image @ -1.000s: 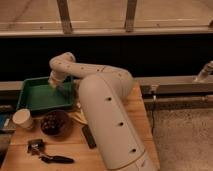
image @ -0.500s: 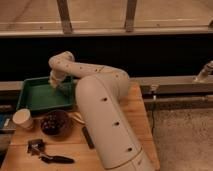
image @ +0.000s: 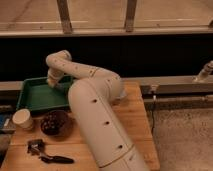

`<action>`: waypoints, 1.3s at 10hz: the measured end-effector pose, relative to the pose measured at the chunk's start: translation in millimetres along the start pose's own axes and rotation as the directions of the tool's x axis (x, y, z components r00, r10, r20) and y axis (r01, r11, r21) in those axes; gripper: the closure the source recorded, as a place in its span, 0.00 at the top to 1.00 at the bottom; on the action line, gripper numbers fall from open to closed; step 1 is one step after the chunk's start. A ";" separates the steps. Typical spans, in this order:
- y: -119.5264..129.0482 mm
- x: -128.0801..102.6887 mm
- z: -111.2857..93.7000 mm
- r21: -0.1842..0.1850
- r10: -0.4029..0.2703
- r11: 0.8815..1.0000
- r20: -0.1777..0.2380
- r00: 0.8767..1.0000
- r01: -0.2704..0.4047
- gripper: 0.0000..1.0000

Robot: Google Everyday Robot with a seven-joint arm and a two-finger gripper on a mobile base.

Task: Wipe tray with sponge

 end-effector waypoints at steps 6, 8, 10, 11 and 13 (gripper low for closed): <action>69.5 -20.0 25.7 -0.089 -0.132 0.988 -0.018 0.991 0.130 0.00; 112.8 -13.5 11.5 -0.081 -0.163 0.984 -0.015 0.987 0.161 0.00; 137.3 9.5 -5.6 -0.057 -0.149 0.988 -0.035 0.988 0.147 0.00; 138.9 23.8 -14.4 -0.037 -0.125 0.992 -0.049 0.991 0.123 0.00; 134.5 35.9 -22.6 -0.009 -0.084 0.996 -0.070 0.994 0.084 0.00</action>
